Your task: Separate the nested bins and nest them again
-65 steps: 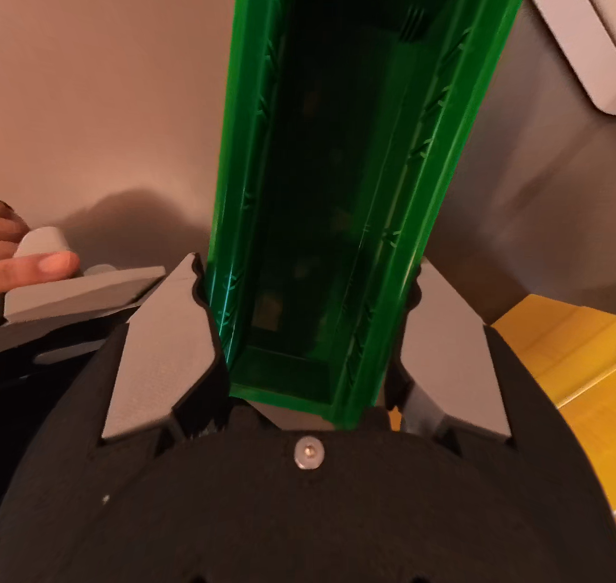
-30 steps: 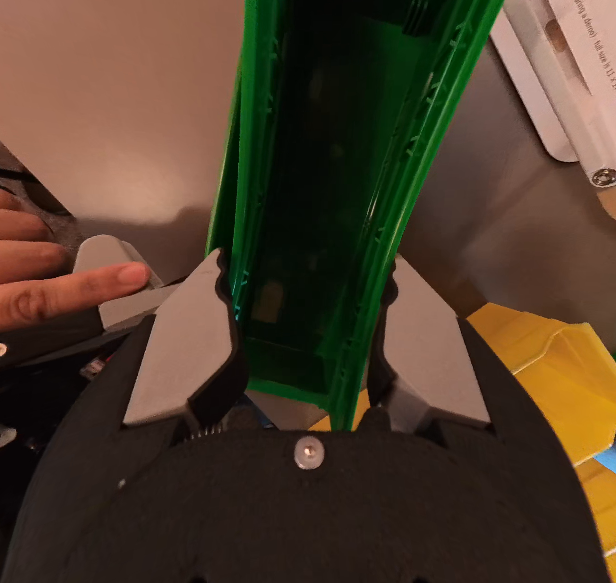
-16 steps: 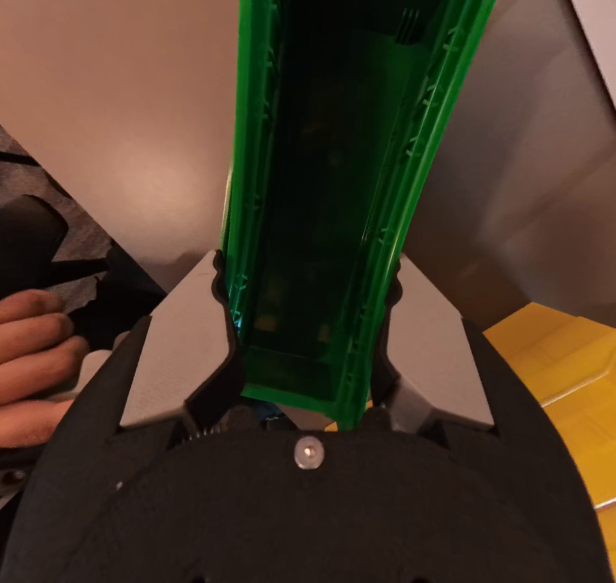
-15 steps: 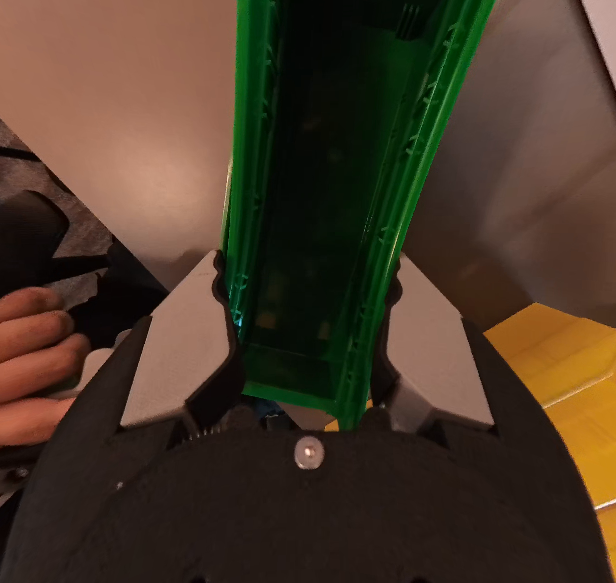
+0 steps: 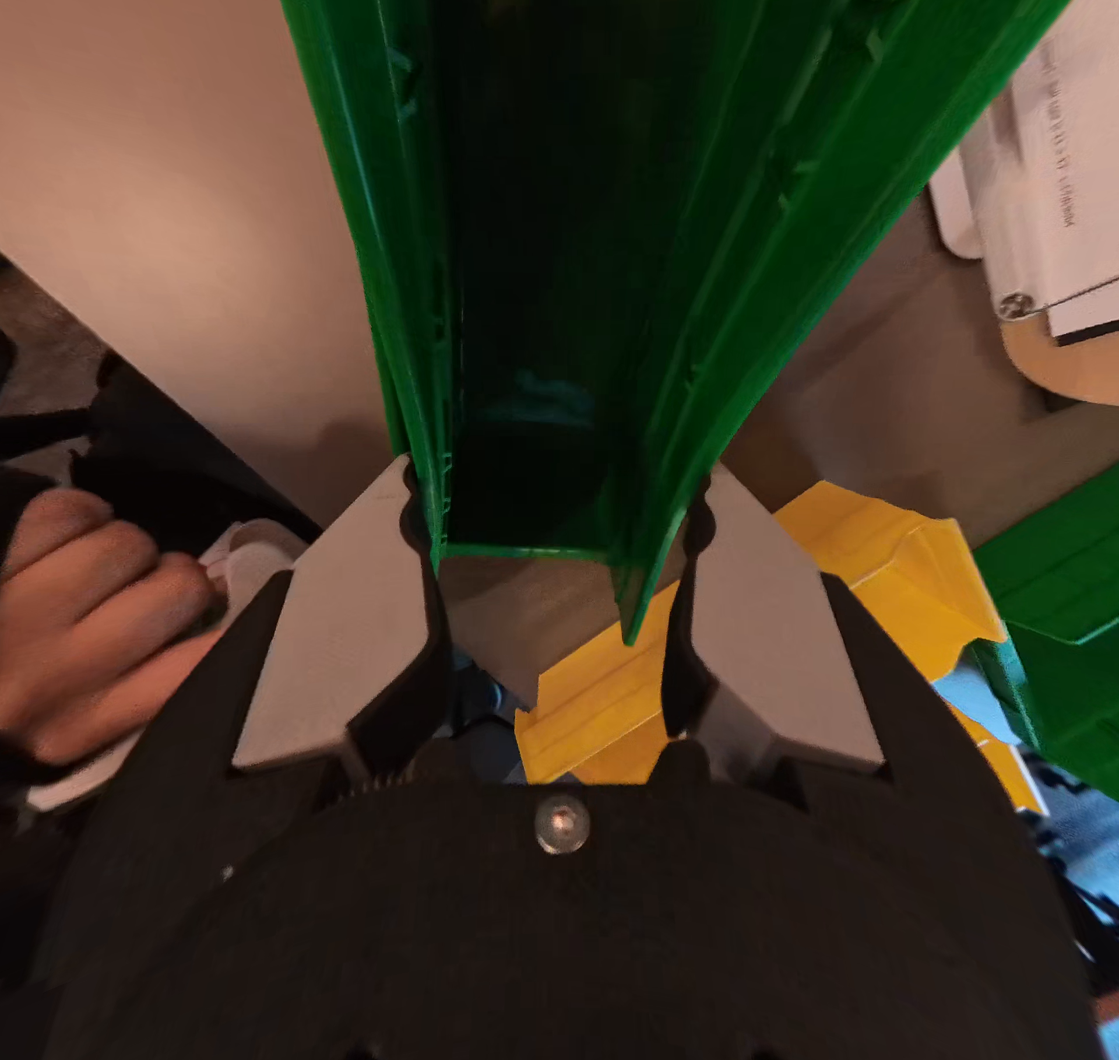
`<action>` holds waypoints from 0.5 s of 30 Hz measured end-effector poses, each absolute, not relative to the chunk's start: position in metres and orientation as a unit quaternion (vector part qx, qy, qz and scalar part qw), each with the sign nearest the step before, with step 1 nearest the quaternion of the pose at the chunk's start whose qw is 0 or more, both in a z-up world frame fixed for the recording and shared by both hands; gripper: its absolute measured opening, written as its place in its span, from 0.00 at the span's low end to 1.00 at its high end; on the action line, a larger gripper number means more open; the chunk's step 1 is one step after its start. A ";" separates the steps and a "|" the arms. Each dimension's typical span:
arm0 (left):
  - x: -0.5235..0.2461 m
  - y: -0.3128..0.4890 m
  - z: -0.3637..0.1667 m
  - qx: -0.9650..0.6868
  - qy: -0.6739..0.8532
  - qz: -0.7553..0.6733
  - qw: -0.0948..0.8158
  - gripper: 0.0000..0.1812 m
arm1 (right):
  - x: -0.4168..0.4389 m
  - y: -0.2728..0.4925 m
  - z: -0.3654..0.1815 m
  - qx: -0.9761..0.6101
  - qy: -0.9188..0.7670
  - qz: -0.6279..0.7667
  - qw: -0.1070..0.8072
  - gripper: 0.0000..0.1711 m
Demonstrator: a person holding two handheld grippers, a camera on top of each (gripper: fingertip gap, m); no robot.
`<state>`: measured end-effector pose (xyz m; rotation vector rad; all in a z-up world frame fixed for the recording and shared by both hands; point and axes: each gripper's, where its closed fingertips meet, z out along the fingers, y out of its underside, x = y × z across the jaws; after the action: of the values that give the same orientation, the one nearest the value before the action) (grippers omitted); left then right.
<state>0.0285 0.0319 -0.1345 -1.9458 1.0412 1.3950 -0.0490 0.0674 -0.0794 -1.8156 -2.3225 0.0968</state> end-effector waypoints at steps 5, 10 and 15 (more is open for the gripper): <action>0.020 0.019 -0.124 -0.740 0.348 0.484 0.311 0.01 | -0.051 0.068 -0.064 -0.633 -0.763 0.105 0.080 0.50; 0.003 0.004 -0.126 -0.735 0.337 0.507 0.299 0.00 | -0.046 0.060 -0.056 -0.639 -0.750 0.166 0.037 0.53; -0.003 -0.009 -0.125 -0.743 0.338 0.493 0.300 0.00 | -0.038 0.073 -0.029 -0.635 -0.751 0.165 0.076 0.53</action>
<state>-0.0030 -0.0089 -0.1248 -1.9729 0.8969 1.3089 -0.0384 0.0730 -0.0290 -1.9035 -2.2517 0.4944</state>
